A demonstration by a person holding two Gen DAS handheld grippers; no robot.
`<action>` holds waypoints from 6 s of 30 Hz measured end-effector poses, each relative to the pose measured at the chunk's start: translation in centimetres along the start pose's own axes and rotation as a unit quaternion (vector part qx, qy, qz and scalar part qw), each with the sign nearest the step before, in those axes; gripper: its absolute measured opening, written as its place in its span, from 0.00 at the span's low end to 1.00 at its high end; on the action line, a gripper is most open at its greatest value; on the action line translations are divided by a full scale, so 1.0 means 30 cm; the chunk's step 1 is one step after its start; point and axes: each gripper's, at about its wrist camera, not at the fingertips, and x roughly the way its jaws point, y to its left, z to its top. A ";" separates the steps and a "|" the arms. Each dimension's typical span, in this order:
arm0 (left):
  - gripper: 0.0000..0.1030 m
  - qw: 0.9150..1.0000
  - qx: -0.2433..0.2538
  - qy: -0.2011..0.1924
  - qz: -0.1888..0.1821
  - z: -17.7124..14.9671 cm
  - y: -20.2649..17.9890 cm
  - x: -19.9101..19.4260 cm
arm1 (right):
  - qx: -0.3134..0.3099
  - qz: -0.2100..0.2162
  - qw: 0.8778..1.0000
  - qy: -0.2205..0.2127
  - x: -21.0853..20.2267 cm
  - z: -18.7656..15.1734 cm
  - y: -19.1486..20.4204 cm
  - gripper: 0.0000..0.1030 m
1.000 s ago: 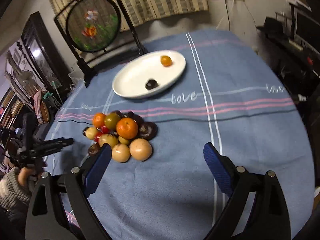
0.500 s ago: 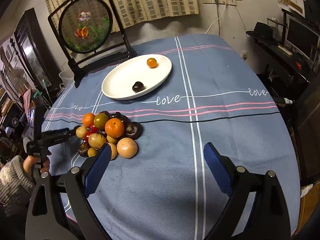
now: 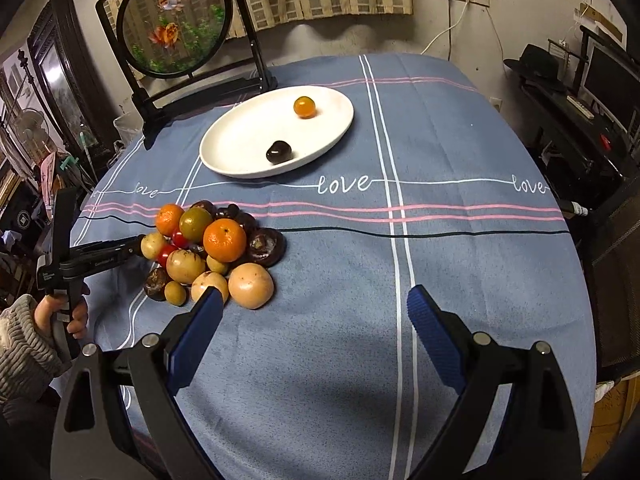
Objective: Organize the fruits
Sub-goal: 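Grasp a dark plum from the cluster with the left gripper, then grasp a tan round fruit with the right gripper while the left carries the plum to the plate, then release the dark plum and tan fruit onto the white plate, then grasp a yellow-brown pear-shaped fruit with the left gripper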
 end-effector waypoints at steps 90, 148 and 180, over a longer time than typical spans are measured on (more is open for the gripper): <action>0.53 0.999 0.038 -0.025 0.008 0.598 -0.273 0.223 | -0.064 0.053 0.996 -0.041 0.547 0.650 0.018 0.64; 0.75 0.997 -0.043 -0.018 0.059 -0.051 0.022 -0.155 | -0.126 0.014 0.991 -0.036 -0.072 0.004 0.211 0.93; 0.38 0.999 -0.034 0.013 0.000 -0.033 -0.050 0.001 | -0.101 0.017 0.995 -0.014 -0.025 0.005 0.167 0.93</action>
